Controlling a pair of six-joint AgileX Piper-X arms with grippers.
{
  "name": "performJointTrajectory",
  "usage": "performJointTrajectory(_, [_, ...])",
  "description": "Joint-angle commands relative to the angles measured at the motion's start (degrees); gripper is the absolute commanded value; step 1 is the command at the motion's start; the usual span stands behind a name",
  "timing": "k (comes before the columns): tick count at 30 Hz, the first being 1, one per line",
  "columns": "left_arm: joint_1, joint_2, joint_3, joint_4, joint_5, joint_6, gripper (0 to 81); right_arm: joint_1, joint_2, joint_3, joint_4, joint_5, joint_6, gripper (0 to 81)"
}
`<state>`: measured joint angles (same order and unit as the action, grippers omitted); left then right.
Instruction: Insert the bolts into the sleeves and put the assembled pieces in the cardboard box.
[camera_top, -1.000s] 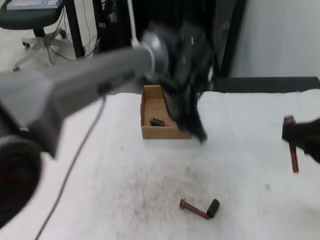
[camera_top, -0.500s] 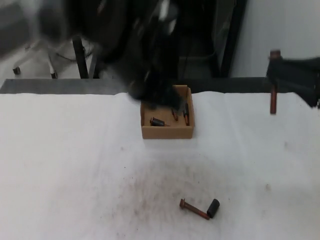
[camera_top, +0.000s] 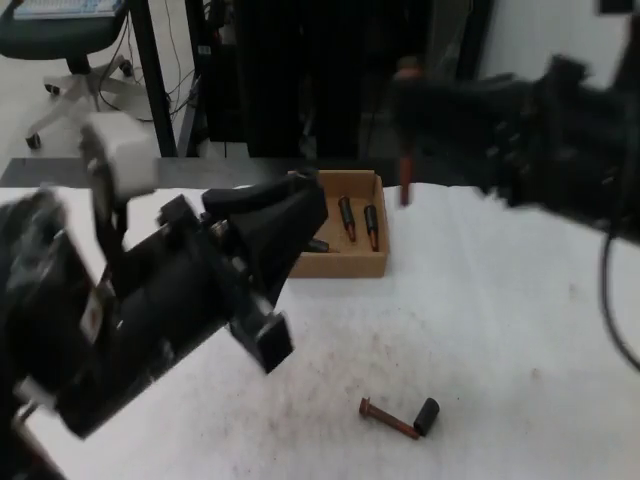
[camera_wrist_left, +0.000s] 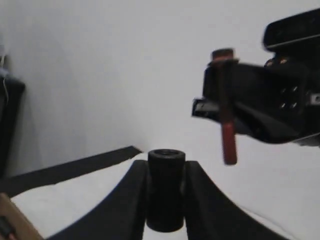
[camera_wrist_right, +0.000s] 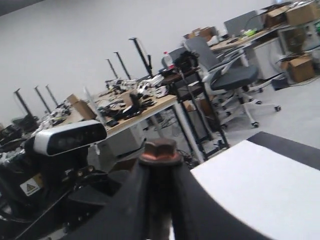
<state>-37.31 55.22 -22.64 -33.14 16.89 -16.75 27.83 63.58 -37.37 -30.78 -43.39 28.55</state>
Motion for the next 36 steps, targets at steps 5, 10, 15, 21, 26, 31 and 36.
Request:
performJointTrajectory(5, [0.02,-0.47,4.47,-6.78,6.31,-0.84,0.2,6.09,4.57,-0.17,-18.8,5.04,-0.29,0.9])
performJointTrajectory(10, [0.72,-0.34,4.47,-6.03,6.31,-0.84,0.2,6.36,4.8,-0.17,-24.21,6.26,-0.31,0.9])
performJointTrajectory(15, [2.2,-0.34,4.47,-6.03,6.31,-0.84,0.2,6.94,4.8,-0.17,-21.66,5.03,-0.31,0.9])
performJointTrajectory(21, [2.38,-0.34,4.47,-6.03,6.31,-0.84,0.2,9.46,4.8,-0.17,-18.29,8.92,-4.36,0.9])
performJointTrajectory(26, [2.36,-0.34,4.47,-6.13,6.31,-0.84,0.2,10.34,4.8,-0.17,-17.88,10.58,-6.67,0.9])
performJointTrajectory(31, [2.36,-0.34,4.47,-6.13,6.93,-0.84,0.2,10.4,5.3,-0.17,-17.87,11.88,-8.25,0.9])
performJointTrajectory(36, [2.36,-0.34,4.47,-6.13,12.68,-0.84,0.2,10.4,7.12,-0.17,-17.87,11.88,-8.24,0.9])
